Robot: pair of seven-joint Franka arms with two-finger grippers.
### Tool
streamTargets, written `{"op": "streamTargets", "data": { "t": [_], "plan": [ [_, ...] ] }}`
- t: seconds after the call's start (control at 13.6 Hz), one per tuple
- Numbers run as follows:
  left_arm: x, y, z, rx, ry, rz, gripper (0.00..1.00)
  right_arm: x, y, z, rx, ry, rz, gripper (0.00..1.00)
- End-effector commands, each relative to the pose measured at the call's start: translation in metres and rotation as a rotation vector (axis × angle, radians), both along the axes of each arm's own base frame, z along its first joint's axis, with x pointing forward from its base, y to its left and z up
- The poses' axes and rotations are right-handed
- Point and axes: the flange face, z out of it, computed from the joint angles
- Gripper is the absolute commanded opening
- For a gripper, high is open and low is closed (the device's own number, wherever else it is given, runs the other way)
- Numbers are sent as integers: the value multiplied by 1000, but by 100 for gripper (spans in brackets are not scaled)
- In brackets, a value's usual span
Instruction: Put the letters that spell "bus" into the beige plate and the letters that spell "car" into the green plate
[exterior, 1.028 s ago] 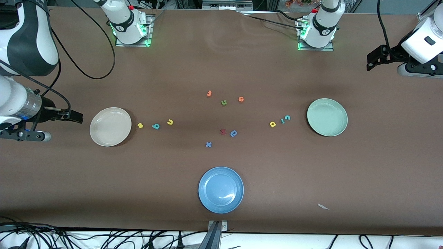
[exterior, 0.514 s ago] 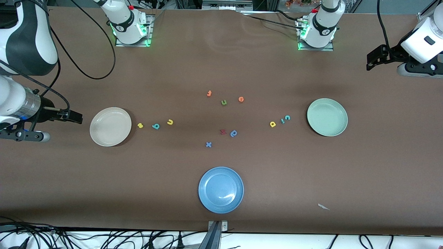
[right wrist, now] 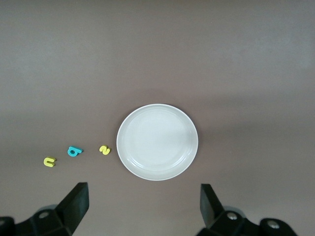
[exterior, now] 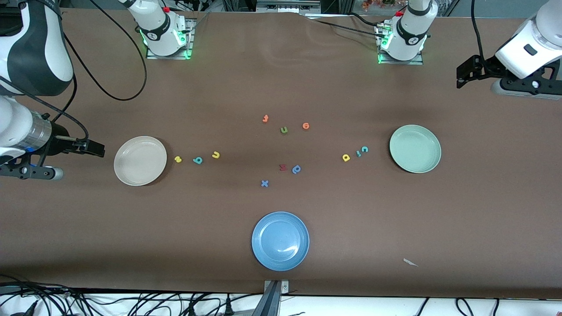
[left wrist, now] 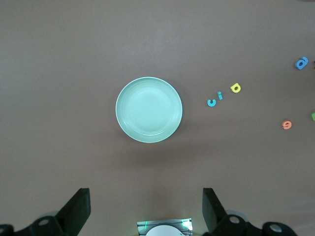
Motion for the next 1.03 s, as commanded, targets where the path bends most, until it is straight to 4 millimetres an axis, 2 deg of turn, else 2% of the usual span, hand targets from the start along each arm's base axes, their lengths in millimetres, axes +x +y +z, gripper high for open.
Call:
{"op": "streamTargets", "data": {
  "t": [0.0, 0.22, 0.37, 0.51, 0.66, 0.95],
  "plan": [
    [3, 5, 6, -14, 8, 15, 100, -2, 3, 7, 13, -3, -18, 100],
    [6, 11, 5, -16, 9, 21, 100, -2, 2, 7, 15, -3, -21, 100],
    [15, 5, -17, -15, 53, 17, 100, -2, 2, 7, 14, -3, -21, 100],
    [17, 8, -31, -16, 81, 10, 100, -2, 2, 7, 14, -3, -21, 100],
    [28, 8, -58, -17, 135, 15, 100, -2, 1, 7, 14, -3, -23, 100],
    [29, 5, -59, -17, 132, 9, 100, -2, 1, 7, 14, -3, -23, 100]
  ]
}}
